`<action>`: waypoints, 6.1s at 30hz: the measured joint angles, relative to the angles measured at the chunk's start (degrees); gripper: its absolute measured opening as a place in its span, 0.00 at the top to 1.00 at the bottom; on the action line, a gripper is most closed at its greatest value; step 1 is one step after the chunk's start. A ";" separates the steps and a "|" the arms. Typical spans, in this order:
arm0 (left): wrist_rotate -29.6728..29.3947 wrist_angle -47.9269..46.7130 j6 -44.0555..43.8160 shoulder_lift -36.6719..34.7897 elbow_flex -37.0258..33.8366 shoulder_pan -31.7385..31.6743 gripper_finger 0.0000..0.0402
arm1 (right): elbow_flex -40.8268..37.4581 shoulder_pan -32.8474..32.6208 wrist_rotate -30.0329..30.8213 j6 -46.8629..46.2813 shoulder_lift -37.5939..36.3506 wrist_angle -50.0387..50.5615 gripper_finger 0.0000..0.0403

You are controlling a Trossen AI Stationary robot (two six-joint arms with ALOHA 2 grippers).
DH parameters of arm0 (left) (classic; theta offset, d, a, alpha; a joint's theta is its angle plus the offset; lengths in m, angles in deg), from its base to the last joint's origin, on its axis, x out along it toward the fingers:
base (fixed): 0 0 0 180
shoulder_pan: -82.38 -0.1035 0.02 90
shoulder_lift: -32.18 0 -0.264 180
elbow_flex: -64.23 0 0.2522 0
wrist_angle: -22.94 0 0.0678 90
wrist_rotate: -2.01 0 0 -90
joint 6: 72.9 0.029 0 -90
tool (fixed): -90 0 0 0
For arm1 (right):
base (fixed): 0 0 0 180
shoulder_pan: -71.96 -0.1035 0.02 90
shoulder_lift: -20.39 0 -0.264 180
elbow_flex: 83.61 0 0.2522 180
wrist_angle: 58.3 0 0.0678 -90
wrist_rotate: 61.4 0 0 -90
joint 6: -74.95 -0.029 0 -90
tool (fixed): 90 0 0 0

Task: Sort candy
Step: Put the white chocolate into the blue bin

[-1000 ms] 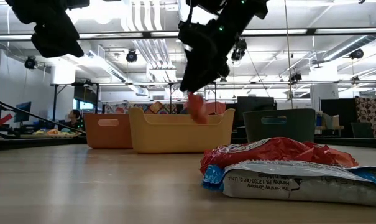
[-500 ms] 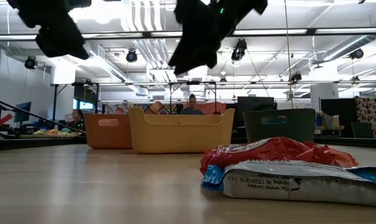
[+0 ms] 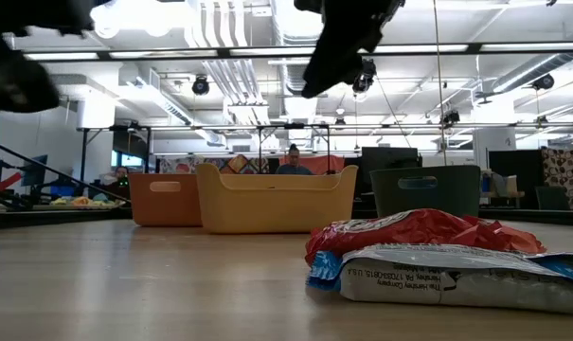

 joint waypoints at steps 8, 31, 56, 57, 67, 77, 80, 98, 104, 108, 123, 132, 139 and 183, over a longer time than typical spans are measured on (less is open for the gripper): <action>2.36 -0.61 -4.19 3.76 0.00 6.61 0.65 | 0.00 -3.63 -1.00 0.30 -1.65 9.29 0.52; 2.40 -9.20 -11.08 17.91 0.36 19.17 0.53 | -0.02 -6.03 -0.75 -0.74 -1.87 10.01 0.52; 0.68 -18.18 -3.90 30.89 10.51 19.98 0.82 | -0.52 -6.55 -0.28 -1.14 -1.80 9.79 0.52; 0.67 -18.31 -3.90 30.81 10.51 19.98 0.82 | -0.55 -6.63 -0.26 -1.35 -1.78 9.80 0.52; -8.12 -26.72 -4.29 25.17 13.55 19.94 0.82 | -0.67 -7.12 -0.30 -1.15 -1.78 9.69 0.52; -44.71 -29.51 -1.59 17.94 20.83 15.25 0.82 | -10.27 -7.10 0.79 4.17 -1.66 -21.57 0.52; -54.43 -28.41 2.16 17.49 22.64 12.28 0.82 | -14.50 -7.12 6.22 5.92 -1.39 -34.16 0.52; -64.24 -1.57 24.95 19.83 22.36 -7.10 0.82 | -26.77 -6.71 23.52 11.51 -1.39 -73.34 0.52; -64.26 5.86 30.16 21.01 22.36 -8.70 0.82 | -26.77 -6.53 25.27 12.17 -1.39 -73.34 0.52; -64.22 7.57 30.31 21.77 22.34 -9.00 0.82 | -26.77 -6.27 25.25 12.26 -1.39 -73.79 0.53; -64.31 9.92 30.27 23.47 22.33 -9.12 0.81 | -26.77 -5.94 25.40 12.47 -1.43 -74.37 0.94; -63.87 10.07 30.46 23.23 22.26 -9.11 0.59 | -26.77 -5.93 25.26 12.88 -1.64 -73.05 0.94; -58.87 3.68 30.35 22.13 22.25 -9.11 0.48 | -26.16 -4.24 35.73 11.69 -6.50 -55.38 0.94; -34.56 43.39 42.70 -7.15 -11.95 -9.37 0.78 | -45.66 12.55 27.74 -20.37 -22.65 -28.57 0.86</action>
